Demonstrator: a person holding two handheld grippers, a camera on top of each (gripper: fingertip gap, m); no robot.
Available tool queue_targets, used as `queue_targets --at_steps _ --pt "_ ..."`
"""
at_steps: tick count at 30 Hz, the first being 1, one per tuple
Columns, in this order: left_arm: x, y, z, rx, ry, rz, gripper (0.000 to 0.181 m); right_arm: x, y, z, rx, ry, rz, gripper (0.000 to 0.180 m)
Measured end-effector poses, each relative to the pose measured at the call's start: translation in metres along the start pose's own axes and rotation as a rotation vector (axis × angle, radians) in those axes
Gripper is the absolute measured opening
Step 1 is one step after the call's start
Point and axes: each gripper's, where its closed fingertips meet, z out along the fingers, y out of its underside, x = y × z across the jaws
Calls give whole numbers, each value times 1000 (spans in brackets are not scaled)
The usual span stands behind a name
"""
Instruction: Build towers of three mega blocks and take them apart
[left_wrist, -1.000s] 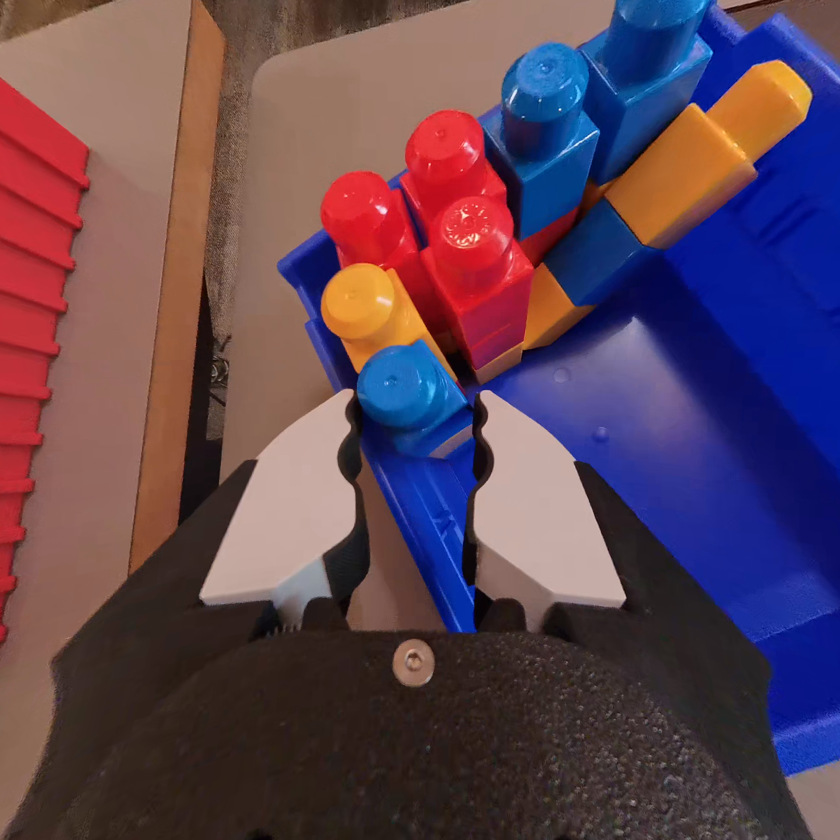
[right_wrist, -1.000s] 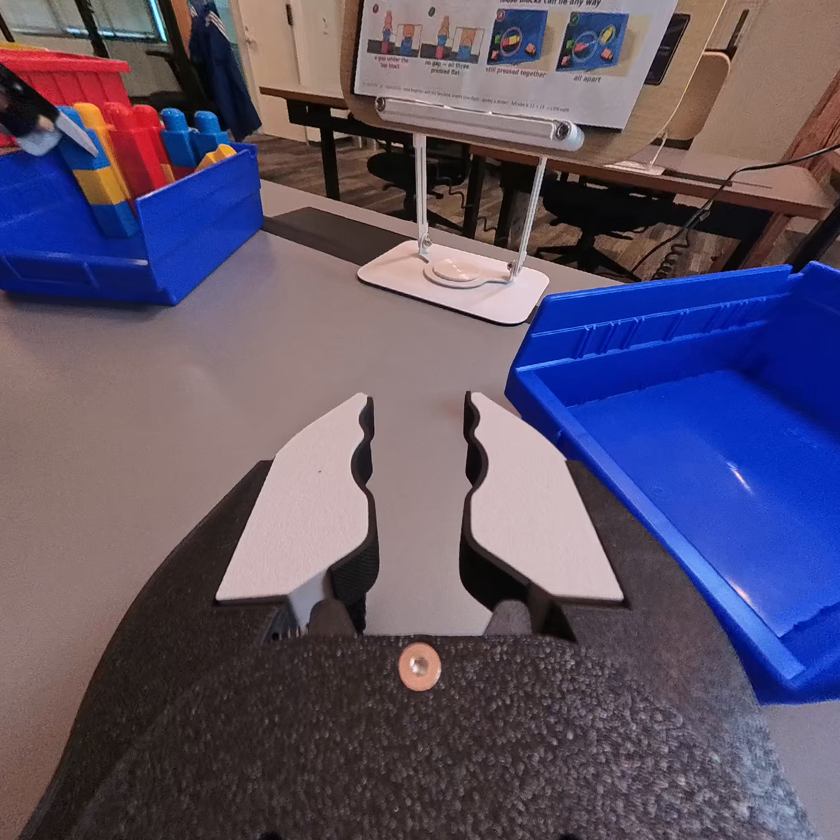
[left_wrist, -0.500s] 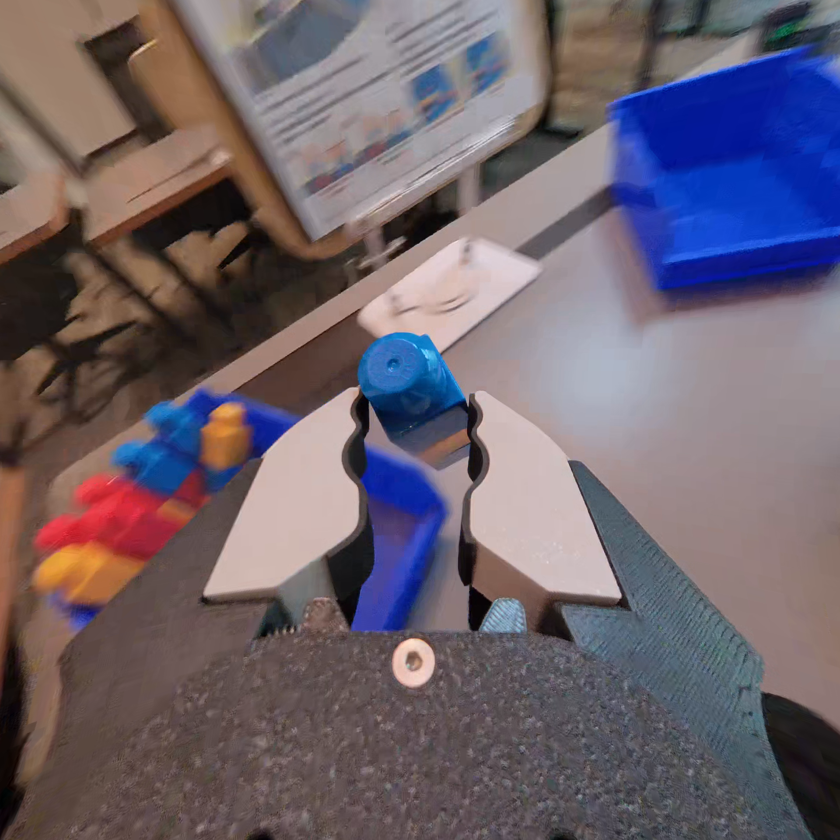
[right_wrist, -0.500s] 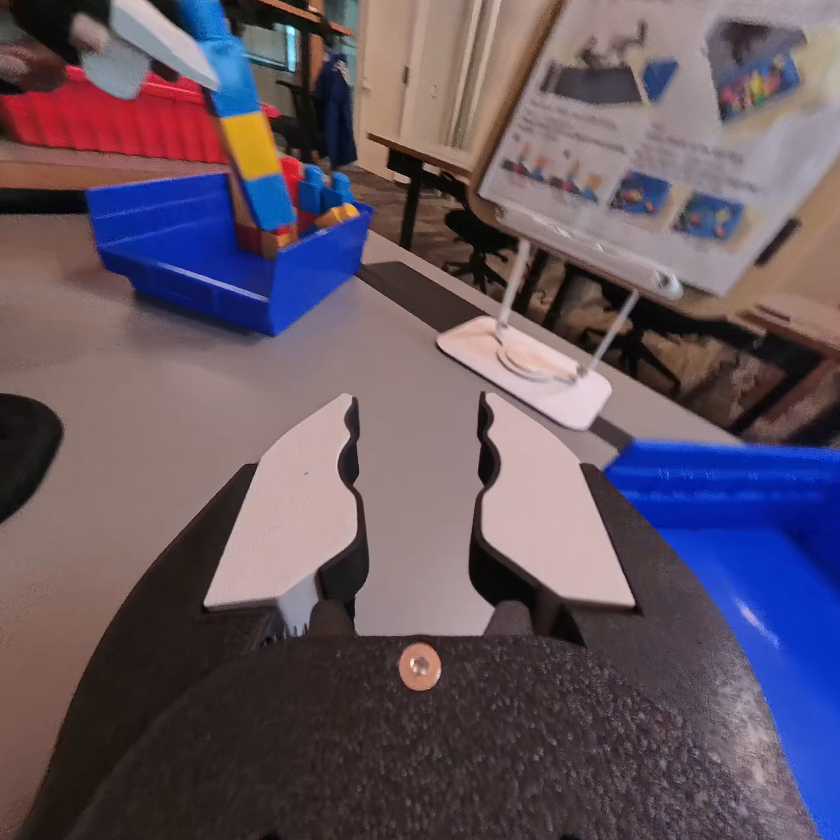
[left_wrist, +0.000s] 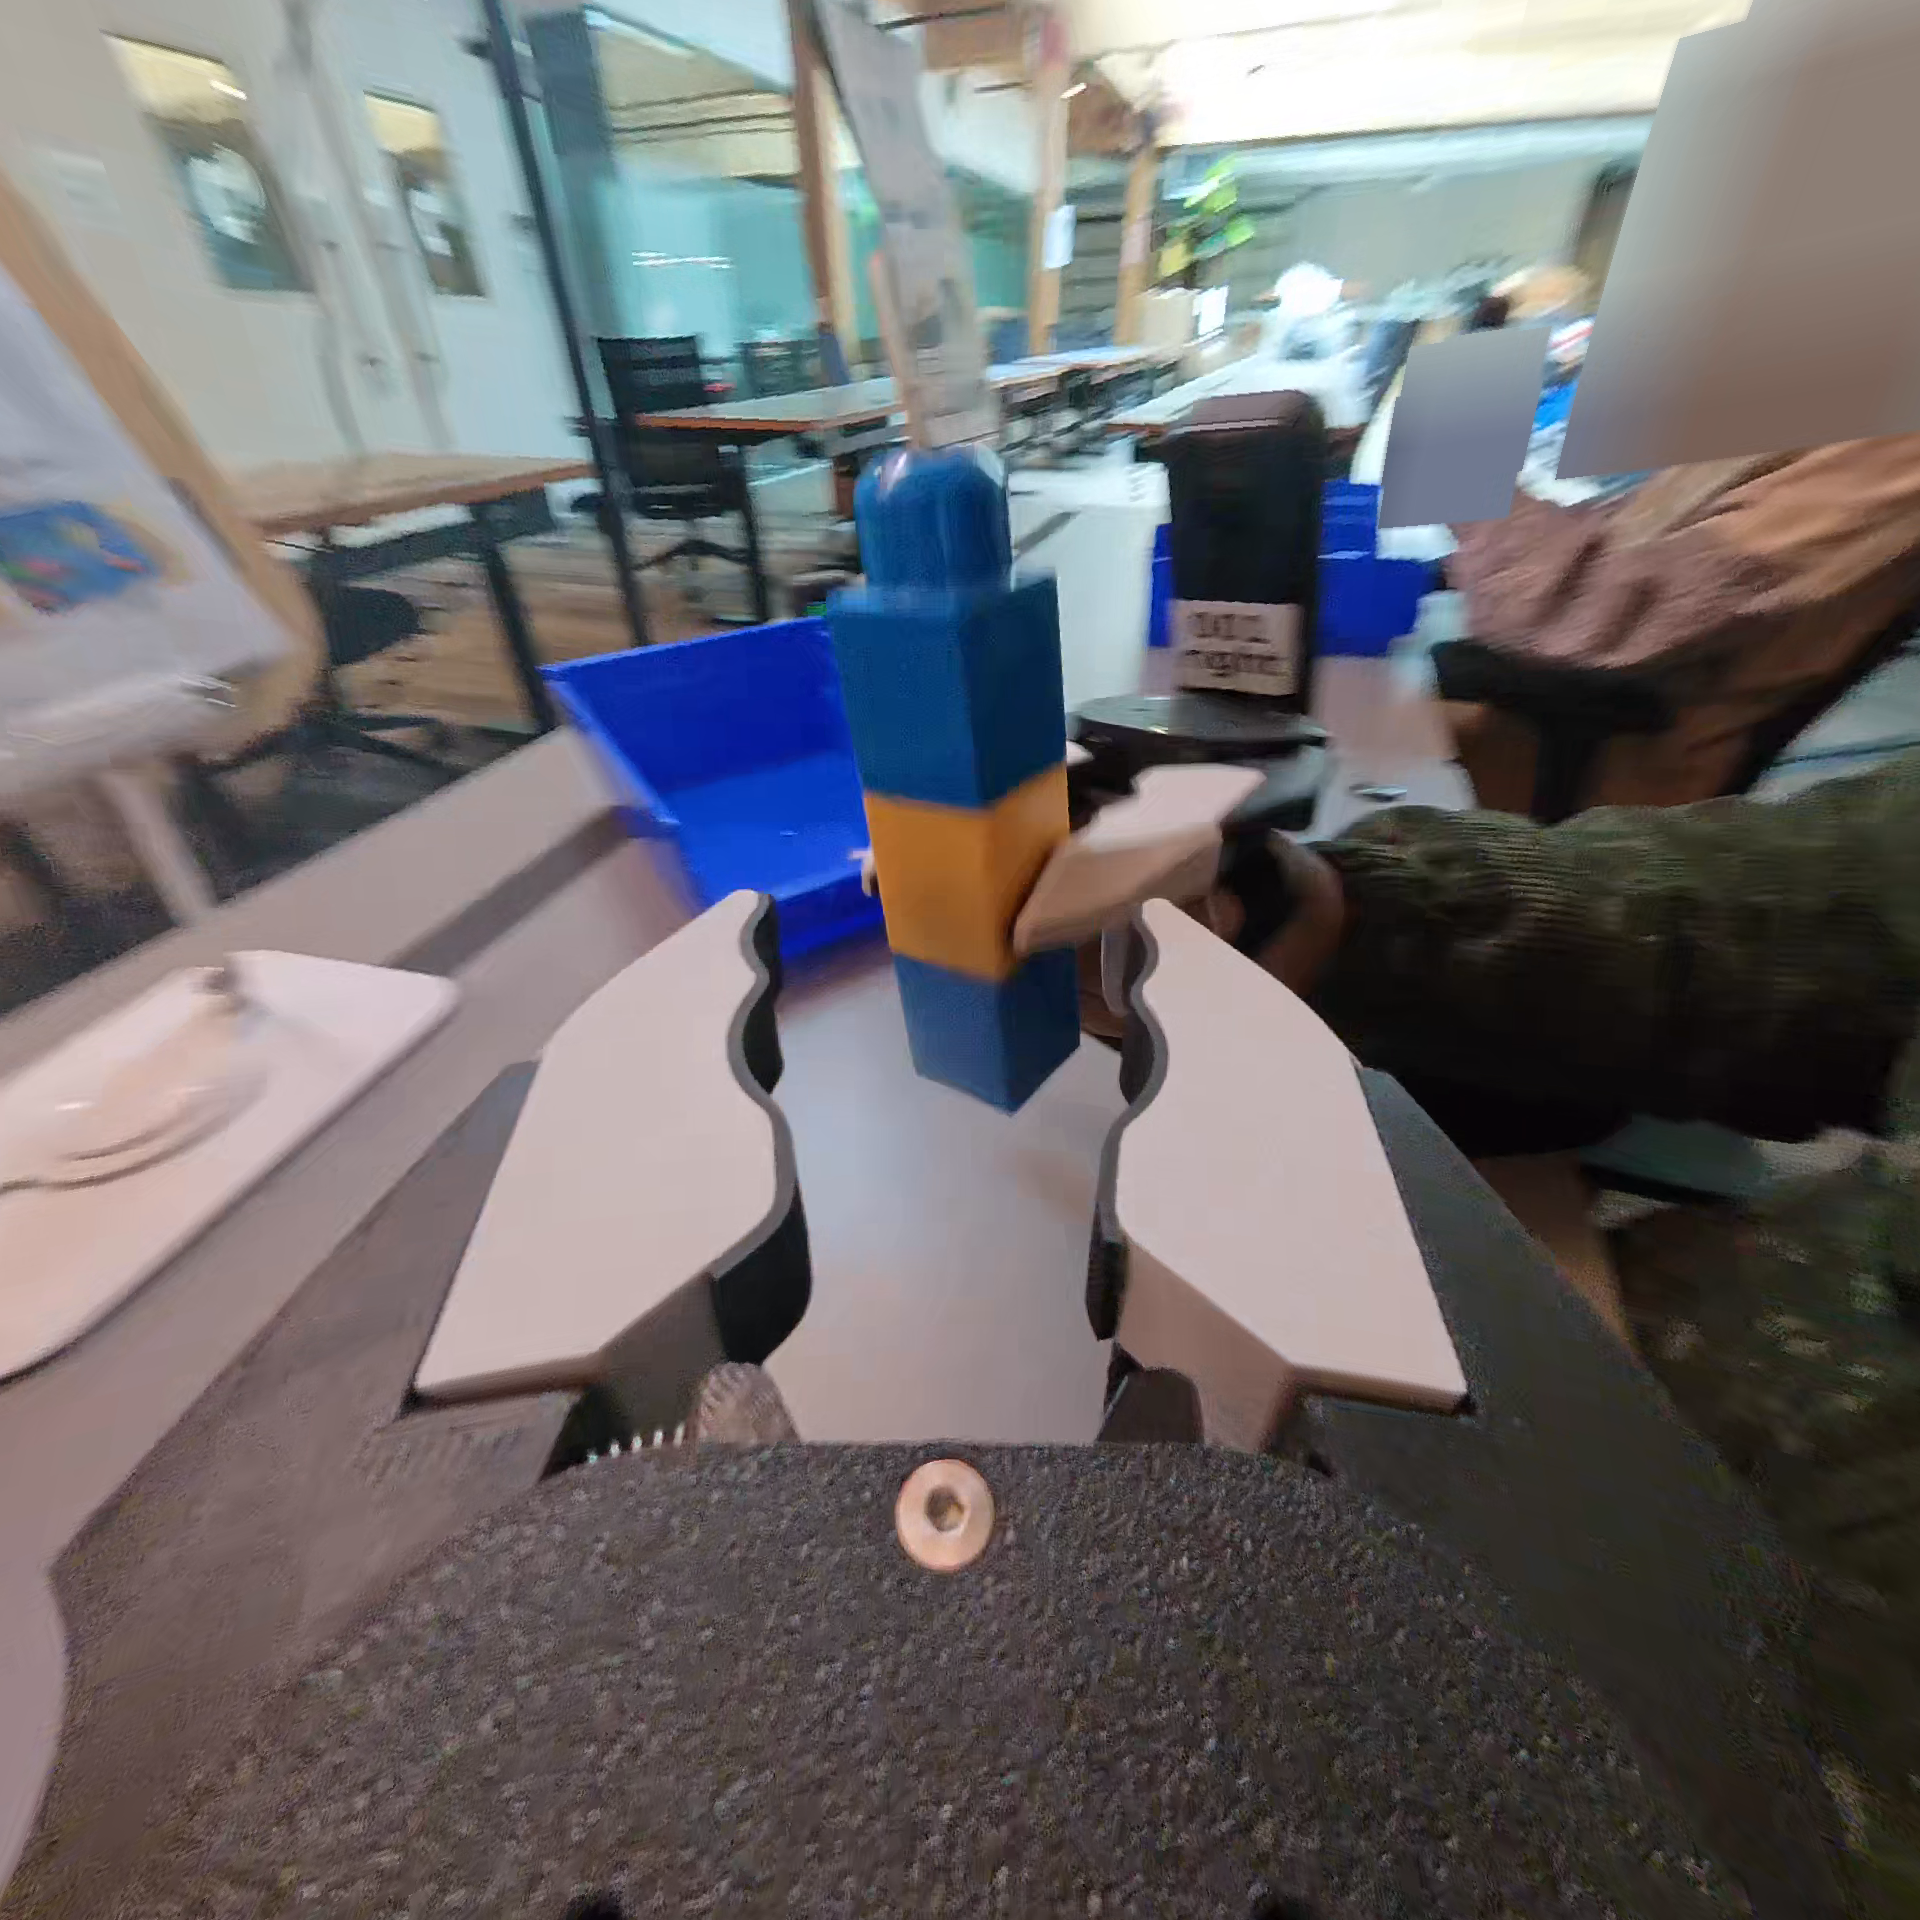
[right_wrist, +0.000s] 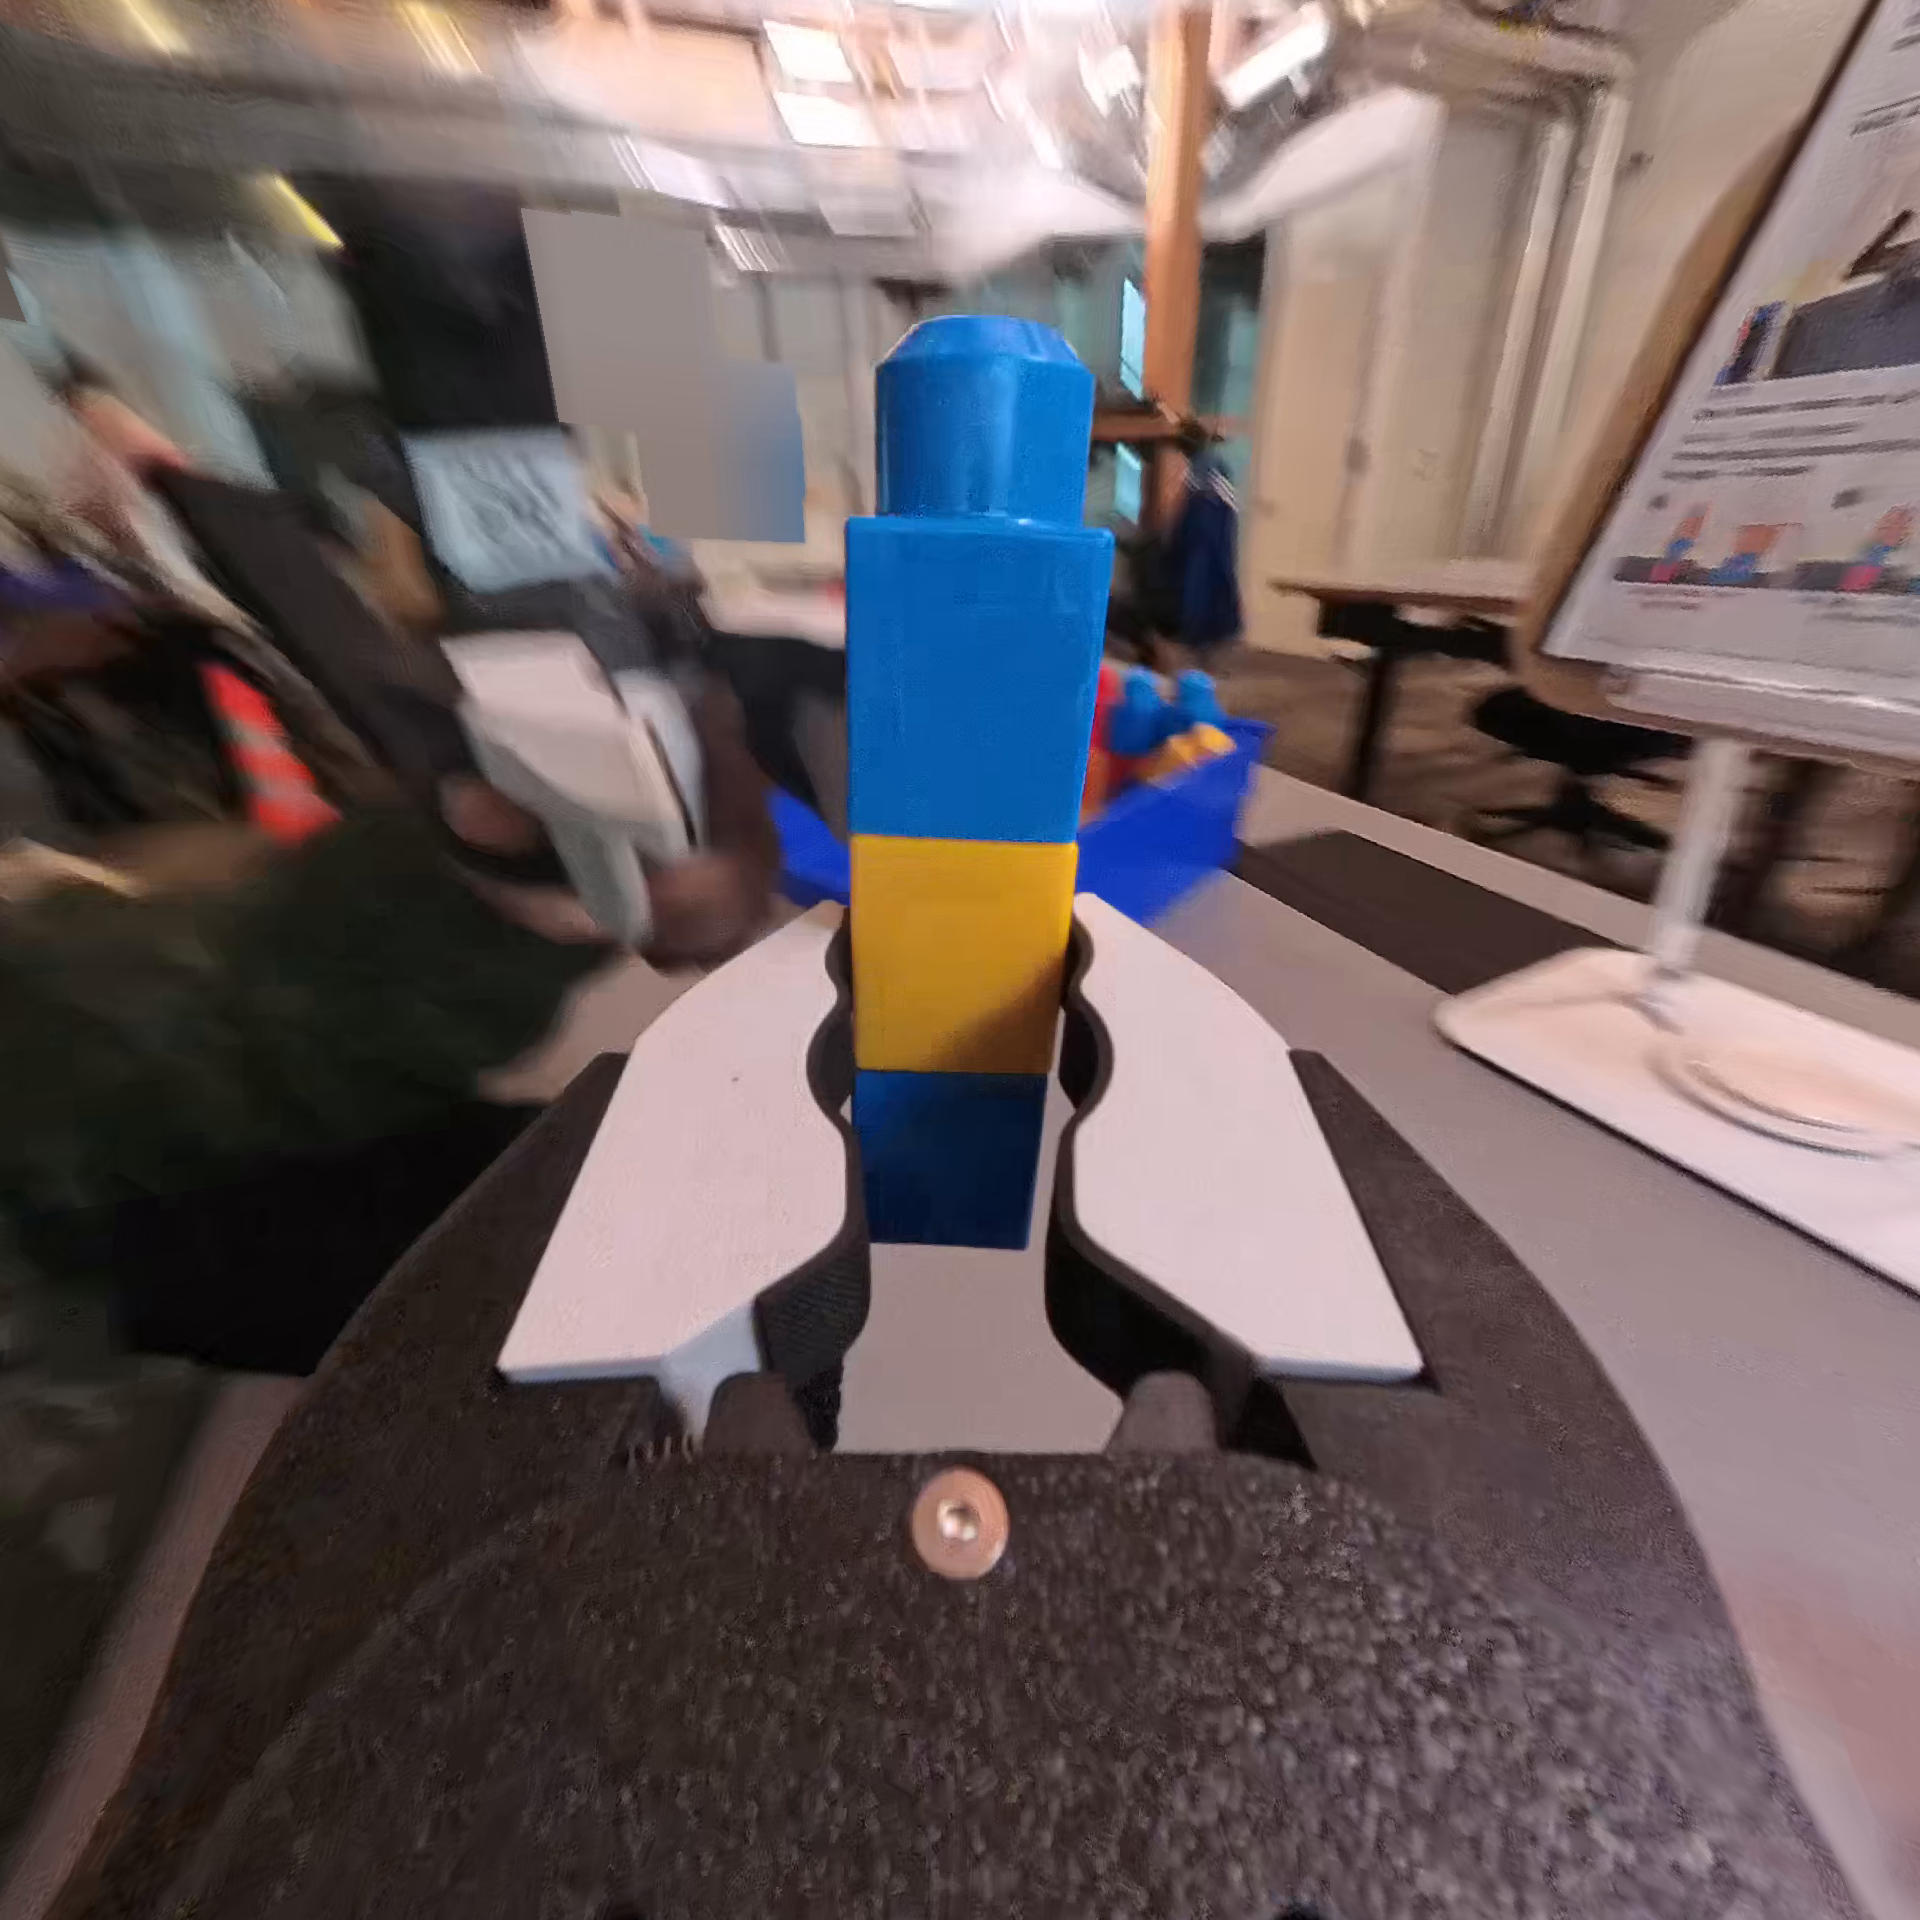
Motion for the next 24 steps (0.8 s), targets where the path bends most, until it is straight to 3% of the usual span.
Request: queue_targets --at_steps 3,6,10,14,17,21,24 --pt "11 10 7 58 117 -76 69 -20 -14 -9 145 -244 226 37" --pt "21 0 10 142 170 -151 59 -41 5 -1 91 -352 234 37" --pt "34 10 11 76 213 -104 37 -56 19 10 31 -366 169 37" --pt "23 19 11 -18 118 -18 37 -42 24 7 -30 -308 155 39" --pt "19 33 4 -116 132 9 37 -28 21 -5 -82 -286 140 63" --pt "25 69 3 -281 212 4 37 -26 6 -18 -64 -293 107 64" --pt "37 85 10 -355 250 35 37 -41 33 -9 -206 -314 46 63"
